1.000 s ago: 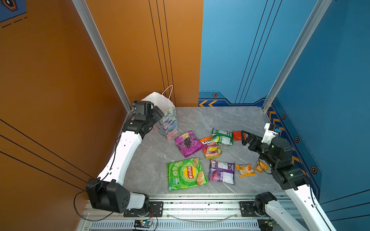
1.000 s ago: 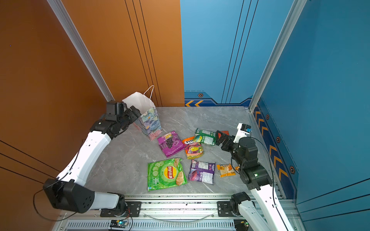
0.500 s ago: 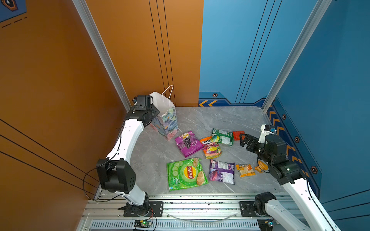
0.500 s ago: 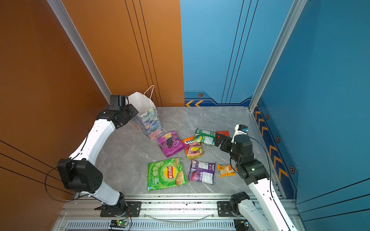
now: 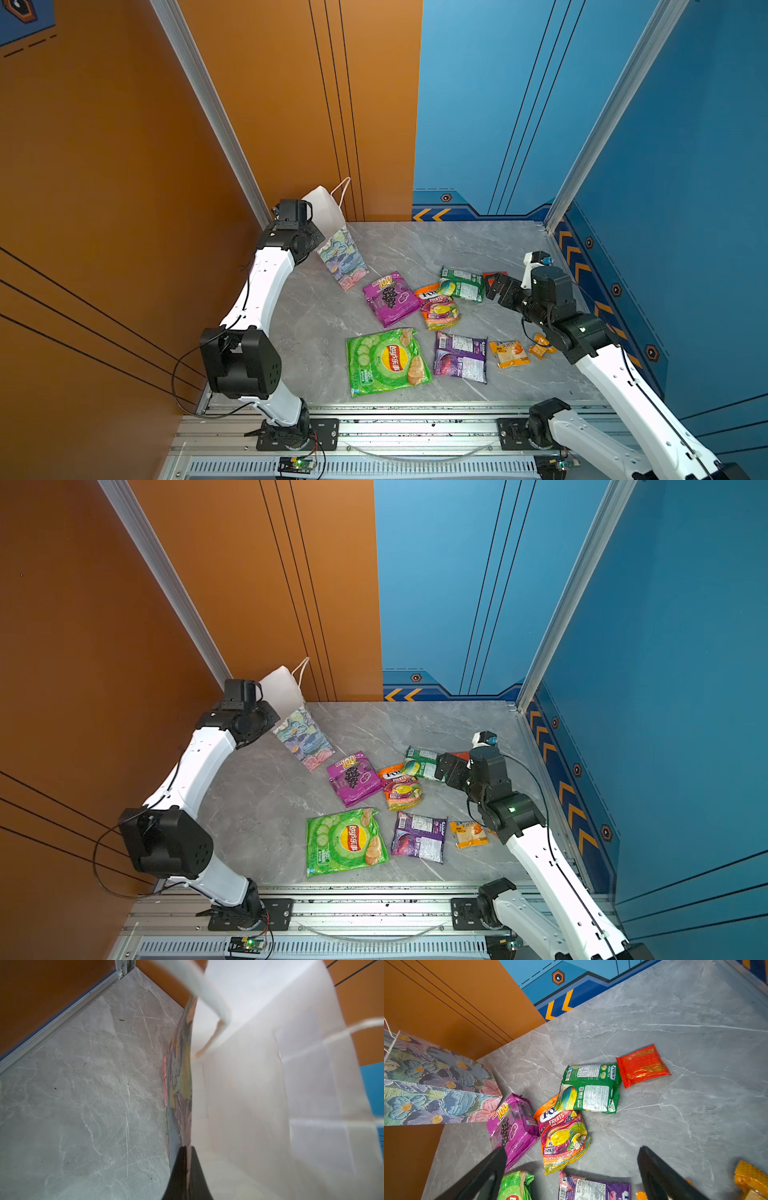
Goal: Place the snacks into the paper bag
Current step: Pick up the paper bag from the top-left of the table, then pick up the snack from the bottom-center of the table.
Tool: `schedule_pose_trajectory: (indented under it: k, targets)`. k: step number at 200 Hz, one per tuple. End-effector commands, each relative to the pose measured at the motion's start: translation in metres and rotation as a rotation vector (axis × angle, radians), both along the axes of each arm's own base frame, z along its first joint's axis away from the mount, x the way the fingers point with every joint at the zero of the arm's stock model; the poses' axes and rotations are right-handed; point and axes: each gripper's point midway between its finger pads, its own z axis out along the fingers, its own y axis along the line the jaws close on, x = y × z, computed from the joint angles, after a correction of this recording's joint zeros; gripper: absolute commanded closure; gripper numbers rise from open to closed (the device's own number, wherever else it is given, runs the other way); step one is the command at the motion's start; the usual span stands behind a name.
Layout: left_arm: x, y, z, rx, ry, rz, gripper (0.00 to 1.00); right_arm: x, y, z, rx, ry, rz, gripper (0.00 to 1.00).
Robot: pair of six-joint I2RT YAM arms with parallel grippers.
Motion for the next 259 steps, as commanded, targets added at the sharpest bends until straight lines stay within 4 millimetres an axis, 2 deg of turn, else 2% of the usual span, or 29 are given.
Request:
schedule_pose_trajectory:
  k: [1,22,53,75,93,94,109,131,152,183,216,242,259]
  targets:
    - [-0.020,-0.002,0.027,0.028,-0.029,-0.063,1.00,0.002,0.010,0.003,-0.010,0.015,0.009,0.00]
    - [-0.039,-0.001,0.036,0.069,-0.001,-0.102,1.00,0.003,0.026,-0.004,-0.025,0.038,0.047,0.00]
    - [-0.073,0.005,0.041,0.173,0.029,-0.162,1.00,0.000,0.060,-0.022,-0.052,0.078,0.142,0.00]
    - [-0.100,-0.004,0.043,0.252,0.018,-0.237,1.00,-0.007,0.088,-0.045,-0.084,0.133,0.211,0.00]
    - [-0.119,-0.004,0.042,0.354,0.019,-0.260,1.00,-0.013,0.109,-0.063,-0.092,0.167,0.253,0.00]
    - [-0.120,-0.005,0.043,0.357,0.017,-0.261,1.00,-0.017,0.117,-0.066,-0.095,0.172,0.276,0.00]
    - [-0.128,-0.003,0.038,0.401,0.018,-0.277,1.00,-0.028,0.141,-0.083,-0.102,0.218,0.335,0.00]
    - [-0.136,-0.009,0.035,0.445,-0.030,-0.320,1.00,-0.047,0.167,-0.109,-0.124,0.289,0.398,0.00]
    - [-0.142,-0.017,0.043,0.473,-0.114,-0.355,1.00,-0.062,0.186,-0.127,-0.139,0.333,0.435,0.00]
    - [-0.142,-0.019,0.040,0.495,-0.112,-0.371,1.00,-0.079,0.195,-0.158,-0.182,0.427,0.459,0.00]
    - [-0.138,-0.032,0.034,0.433,-0.114,-0.423,1.00,-0.090,0.205,-0.194,-0.188,0.537,0.498,0.13]
    - [-0.137,-0.029,0.030,0.445,-0.095,-0.414,1.00,-0.089,0.213,-0.206,-0.181,0.586,0.502,0.19]
    - [-0.135,-0.031,0.029,0.436,-0.093,-0.420,1.00,-0.086,0.217,-0.212,-0.175,0.612,0.501,0.28]
